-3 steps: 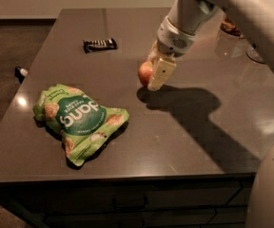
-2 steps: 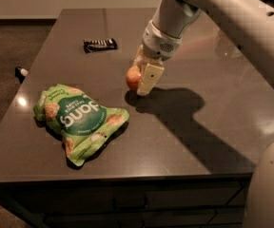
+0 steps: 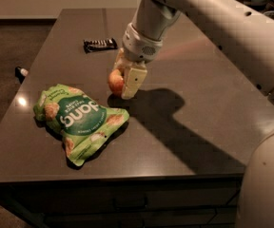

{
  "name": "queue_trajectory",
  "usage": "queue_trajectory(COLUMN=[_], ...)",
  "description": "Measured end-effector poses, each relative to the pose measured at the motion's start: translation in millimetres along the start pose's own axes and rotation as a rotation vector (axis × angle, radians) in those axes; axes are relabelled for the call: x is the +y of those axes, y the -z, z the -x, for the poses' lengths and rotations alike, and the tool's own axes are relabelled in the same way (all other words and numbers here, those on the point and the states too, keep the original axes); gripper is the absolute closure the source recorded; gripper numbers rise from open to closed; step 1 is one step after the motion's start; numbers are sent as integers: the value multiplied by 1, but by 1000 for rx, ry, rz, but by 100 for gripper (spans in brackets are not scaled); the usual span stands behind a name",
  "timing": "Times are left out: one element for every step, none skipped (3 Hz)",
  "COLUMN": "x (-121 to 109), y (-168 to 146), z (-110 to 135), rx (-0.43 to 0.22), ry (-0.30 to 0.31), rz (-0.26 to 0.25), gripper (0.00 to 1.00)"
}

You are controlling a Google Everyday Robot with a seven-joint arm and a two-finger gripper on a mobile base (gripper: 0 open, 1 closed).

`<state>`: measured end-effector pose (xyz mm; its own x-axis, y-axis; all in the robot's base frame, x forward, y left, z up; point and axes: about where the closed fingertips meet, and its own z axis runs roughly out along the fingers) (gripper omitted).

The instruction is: Move apple near green rice chip bag

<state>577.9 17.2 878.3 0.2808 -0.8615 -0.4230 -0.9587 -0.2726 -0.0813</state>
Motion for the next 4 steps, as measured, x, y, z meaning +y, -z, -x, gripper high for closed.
queue_trajectory(x=[-2, -2, 2, 0], y=[-9, -17, -23, -25], z=[10, 15, 18, 19], rx=[-8, -14, -25, -29], ry=[60, 103, 134, 137], rz=[24, 57, 89, 84], gripper=[82, 59, 36, 12])
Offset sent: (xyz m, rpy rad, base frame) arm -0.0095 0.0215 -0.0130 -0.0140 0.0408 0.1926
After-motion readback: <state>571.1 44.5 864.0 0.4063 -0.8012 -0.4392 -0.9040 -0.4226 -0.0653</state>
